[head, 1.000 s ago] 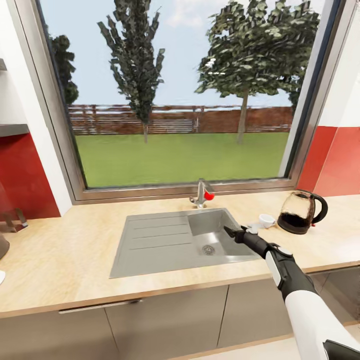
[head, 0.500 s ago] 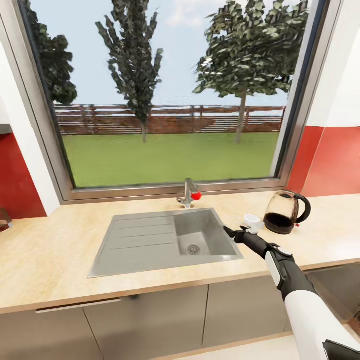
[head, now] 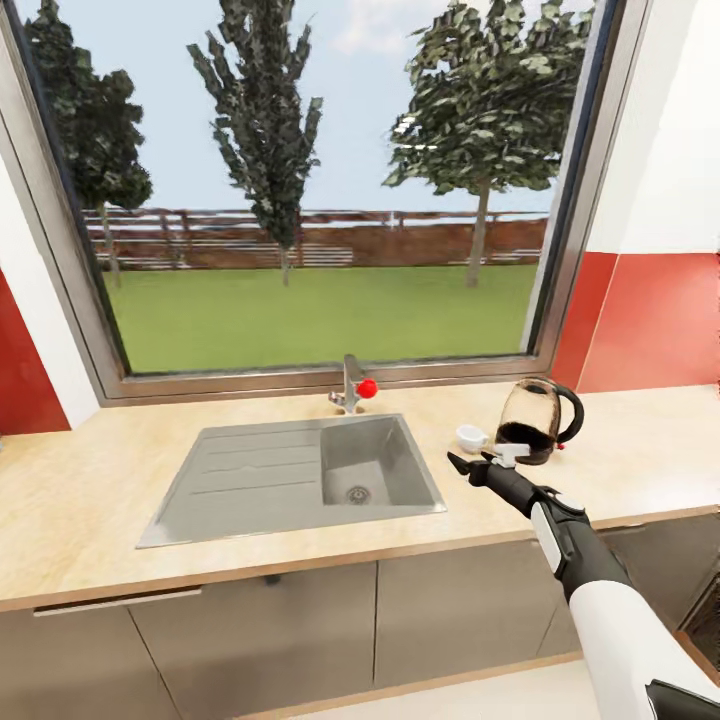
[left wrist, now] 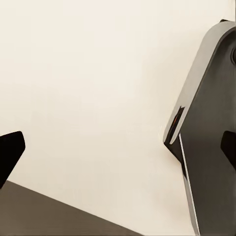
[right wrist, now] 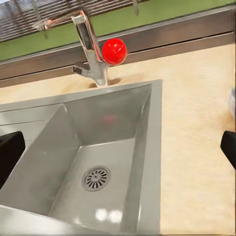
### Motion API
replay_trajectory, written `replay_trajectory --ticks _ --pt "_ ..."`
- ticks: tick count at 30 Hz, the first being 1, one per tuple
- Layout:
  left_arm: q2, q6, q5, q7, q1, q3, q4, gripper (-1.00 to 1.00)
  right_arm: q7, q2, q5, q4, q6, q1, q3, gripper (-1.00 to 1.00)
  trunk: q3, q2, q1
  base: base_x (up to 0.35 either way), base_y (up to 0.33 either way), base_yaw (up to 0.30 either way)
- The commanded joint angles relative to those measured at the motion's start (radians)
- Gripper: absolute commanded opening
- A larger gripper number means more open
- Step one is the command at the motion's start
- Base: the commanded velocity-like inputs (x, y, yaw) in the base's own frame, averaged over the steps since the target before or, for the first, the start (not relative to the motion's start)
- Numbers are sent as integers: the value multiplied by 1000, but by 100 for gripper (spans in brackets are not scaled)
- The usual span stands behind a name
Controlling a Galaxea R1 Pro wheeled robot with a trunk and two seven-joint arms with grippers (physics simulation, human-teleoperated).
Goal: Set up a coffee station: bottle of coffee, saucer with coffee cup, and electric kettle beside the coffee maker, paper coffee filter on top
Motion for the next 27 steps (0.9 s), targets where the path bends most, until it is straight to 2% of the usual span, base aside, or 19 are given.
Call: replay_trajectory --ticks 1,27 --pt "-1 -3 -10 1 0 7 0 100 7 1 2 0 7 0 -4 100 0 0 0 -4 -277 0" --pt "-1 -3 -10 1 0 10 1 100 8 -1 6 4 7 0 -4 100 0 0 0 0 -278 0"
